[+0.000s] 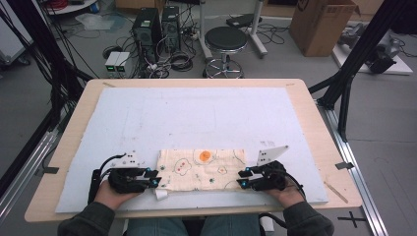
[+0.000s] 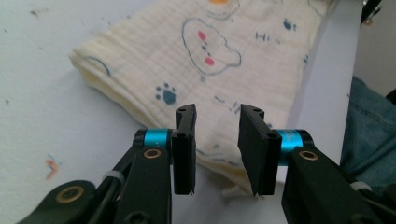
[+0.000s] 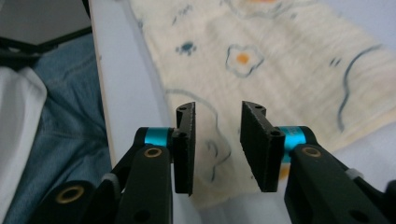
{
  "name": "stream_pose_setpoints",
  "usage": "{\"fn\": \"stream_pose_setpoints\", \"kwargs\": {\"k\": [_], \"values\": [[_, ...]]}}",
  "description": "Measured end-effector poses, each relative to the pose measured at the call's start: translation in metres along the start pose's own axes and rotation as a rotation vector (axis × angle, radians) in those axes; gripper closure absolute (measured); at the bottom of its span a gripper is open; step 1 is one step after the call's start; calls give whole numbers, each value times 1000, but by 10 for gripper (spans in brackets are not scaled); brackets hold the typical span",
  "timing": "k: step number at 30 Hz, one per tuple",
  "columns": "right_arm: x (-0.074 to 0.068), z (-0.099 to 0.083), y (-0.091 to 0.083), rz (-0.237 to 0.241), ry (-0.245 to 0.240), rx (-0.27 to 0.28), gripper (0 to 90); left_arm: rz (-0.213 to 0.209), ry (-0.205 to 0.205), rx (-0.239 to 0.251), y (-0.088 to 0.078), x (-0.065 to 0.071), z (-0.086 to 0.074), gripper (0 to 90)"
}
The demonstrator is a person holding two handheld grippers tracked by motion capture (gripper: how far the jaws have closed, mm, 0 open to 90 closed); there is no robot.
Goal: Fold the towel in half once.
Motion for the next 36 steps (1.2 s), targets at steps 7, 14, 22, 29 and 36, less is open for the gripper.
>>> {"fn": "stream_pose_setpoints", "kwargs": {"k": [7,14,22,29,36], "values": [[13,16,-3,-37,15,54,578,22,-46,50,-3,-9,8,615],[24,22,-1,-65,48,68,509,31,-49,48,-1,-13,11,590],[31,22,0,-83,71,64,499,44,-33,65,0,-16,21,574],[39,23,-1,-100,86,69,494,51,-47,74,-1,-20,22,543],[44,29,0,-110,84,66,481,63,-49,81,-2,-23,28,509]]}}
Point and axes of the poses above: each handheld gripper's, and its own axes: y roughly forward along the jaws, z roughly out of its top, x roughly to its right, the point moved 6 cm from there along y, roughly forward along the jaws, and after that the axes turned 2 degrees about -y, right-handed, at the moved point
